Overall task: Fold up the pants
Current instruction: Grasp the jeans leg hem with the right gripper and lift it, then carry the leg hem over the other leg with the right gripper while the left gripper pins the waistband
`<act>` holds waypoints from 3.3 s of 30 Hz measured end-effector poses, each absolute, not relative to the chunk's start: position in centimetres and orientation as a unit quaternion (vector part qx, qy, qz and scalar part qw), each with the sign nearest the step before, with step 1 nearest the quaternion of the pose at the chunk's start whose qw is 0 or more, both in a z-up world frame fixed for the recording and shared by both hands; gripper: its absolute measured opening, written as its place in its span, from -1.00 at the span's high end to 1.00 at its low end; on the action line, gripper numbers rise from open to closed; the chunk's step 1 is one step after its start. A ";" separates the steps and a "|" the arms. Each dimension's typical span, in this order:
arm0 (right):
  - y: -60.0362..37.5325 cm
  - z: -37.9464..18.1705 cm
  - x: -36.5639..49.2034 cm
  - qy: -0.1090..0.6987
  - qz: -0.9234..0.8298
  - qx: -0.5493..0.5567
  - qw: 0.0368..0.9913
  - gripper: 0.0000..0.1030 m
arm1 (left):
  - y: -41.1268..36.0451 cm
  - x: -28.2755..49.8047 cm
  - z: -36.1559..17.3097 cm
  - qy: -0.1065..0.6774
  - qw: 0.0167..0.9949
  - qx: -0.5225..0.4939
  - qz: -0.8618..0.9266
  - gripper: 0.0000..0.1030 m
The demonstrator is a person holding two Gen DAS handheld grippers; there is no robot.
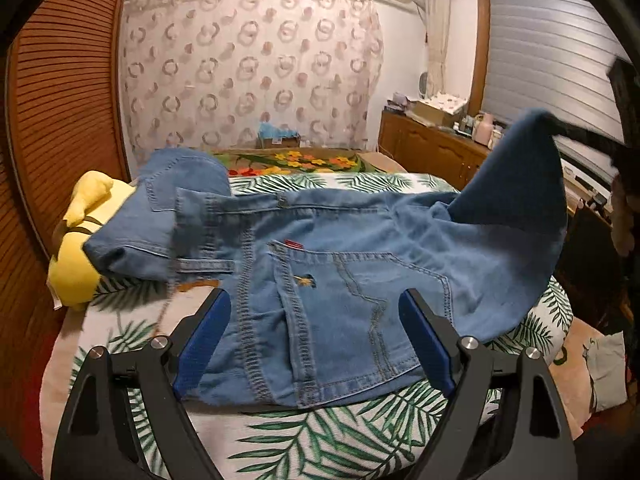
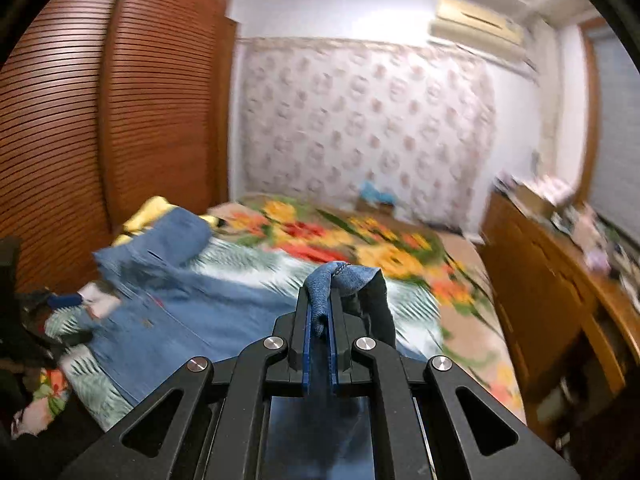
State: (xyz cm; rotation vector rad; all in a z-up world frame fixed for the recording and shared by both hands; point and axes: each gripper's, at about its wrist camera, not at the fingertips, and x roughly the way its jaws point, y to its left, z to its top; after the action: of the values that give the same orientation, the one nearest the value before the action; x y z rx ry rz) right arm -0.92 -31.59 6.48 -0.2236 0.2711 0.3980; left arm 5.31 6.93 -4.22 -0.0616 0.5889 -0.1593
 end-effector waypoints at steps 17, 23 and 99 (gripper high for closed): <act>-17.3 9.1 2.0 0.149 0.352 -0.160 0.910 0.67 | 11.7 3.2 -3.4 0.277 0.959 -0.047 -0.041 -0.68; -18.9 9.6 3.8 0.168 0.340 -0.159 0.911 0.25 | 11.8 3.5 -4.0 0.284 0.957 -0.051 -0.041 -0.68; 1.2 12.3 19.2 0.256 0.373 -0.134 0.882 0.96 | 13.2 4.3 -8.6 0.329 0.935 -0.081 -0.099 0.78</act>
State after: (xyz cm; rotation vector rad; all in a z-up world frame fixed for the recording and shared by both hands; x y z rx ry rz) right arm 19.18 1.22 12.30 -0.2789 0.5332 0.7776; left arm 4.25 13.22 -8.63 -0.1658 0.6735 -0.2033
